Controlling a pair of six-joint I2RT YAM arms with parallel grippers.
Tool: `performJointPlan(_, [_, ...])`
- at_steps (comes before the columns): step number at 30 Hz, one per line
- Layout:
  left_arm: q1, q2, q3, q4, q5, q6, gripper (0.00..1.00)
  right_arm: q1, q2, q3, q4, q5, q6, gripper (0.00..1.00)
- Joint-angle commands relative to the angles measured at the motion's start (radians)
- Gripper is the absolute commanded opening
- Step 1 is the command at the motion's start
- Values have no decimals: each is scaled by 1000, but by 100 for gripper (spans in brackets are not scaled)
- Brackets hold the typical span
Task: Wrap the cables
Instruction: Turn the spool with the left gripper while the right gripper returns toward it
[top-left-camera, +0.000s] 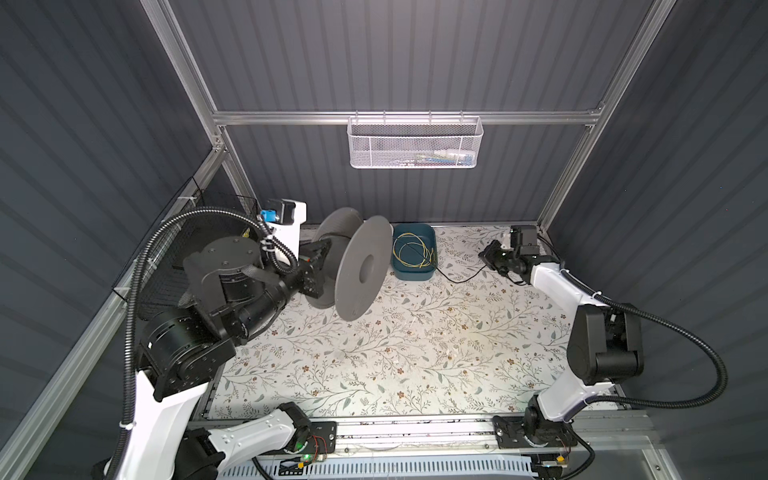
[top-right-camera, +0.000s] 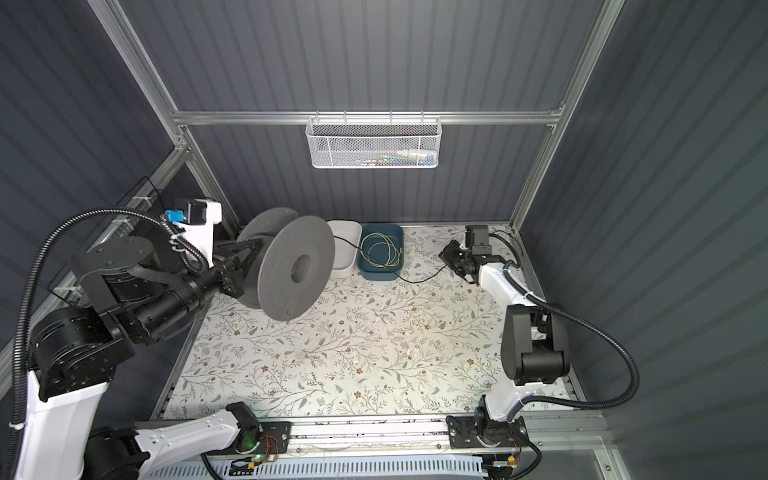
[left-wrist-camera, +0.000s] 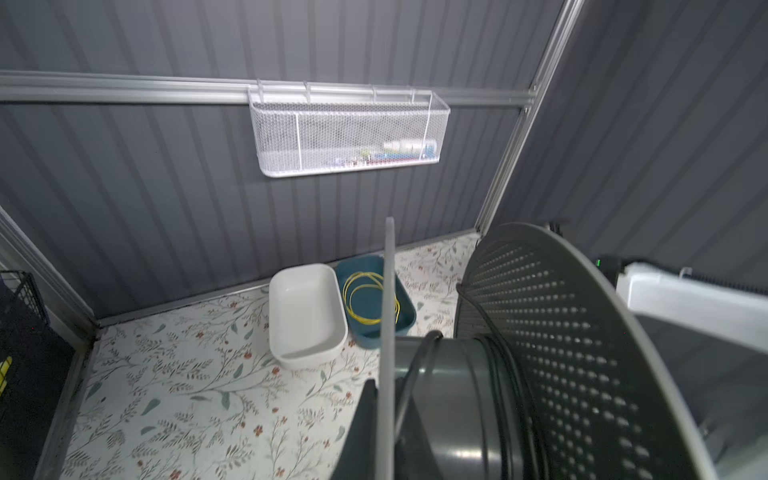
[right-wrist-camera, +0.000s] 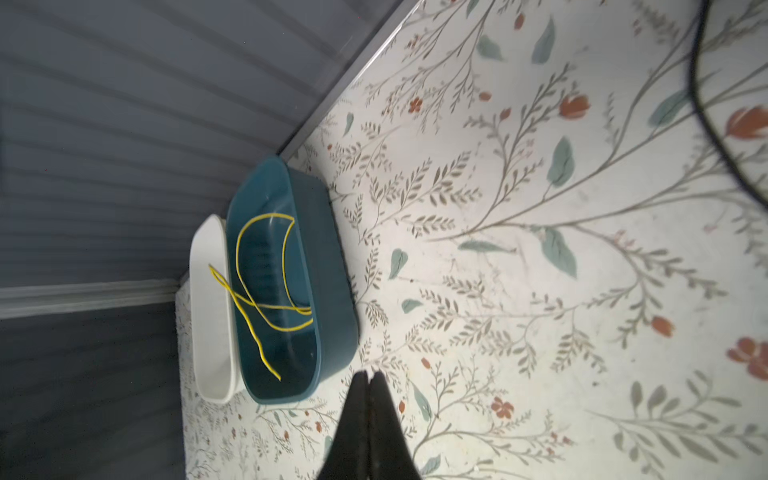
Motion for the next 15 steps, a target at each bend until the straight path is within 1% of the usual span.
performJointPlan(1, [5, 46, 50, 157, -127, -110, 0, 104, -71, -93, 72, 117, -55, 0])
performJointPlan(4, [5, 81, 36, 230, -199, -140, 0, 233, -116, -150, 57, 211, -89, 0])
performJointPlan(6, [5, 108, 33, 273, -243, -162, 0, 300, -141, -179, 56, 238, -94, 0])
performJointPlan(8, [5, 135, 26, 302, -321, -184, 0, 364, -184, -215, 60, 272, -88, 0])
performJointPlan(10, [6, 164, 6, 333, -414, -190, 0, 451, -238, -237, 52, 318, -109, 0])
performJointPlan(13, [5, 198, -41, 383, -513, -179, 0, 554, -317, -245, 10, 381, -131, 0])
performJointPlan(14, [6, 207, -56, 404, -546, -157, 0, 579, -344, -247, 2, 396, -142, 0])
performJointPlan(15, [6, 221, -67, 414, -601, -154, 0, 611, -372, -244, -17, 425, -161, 0])
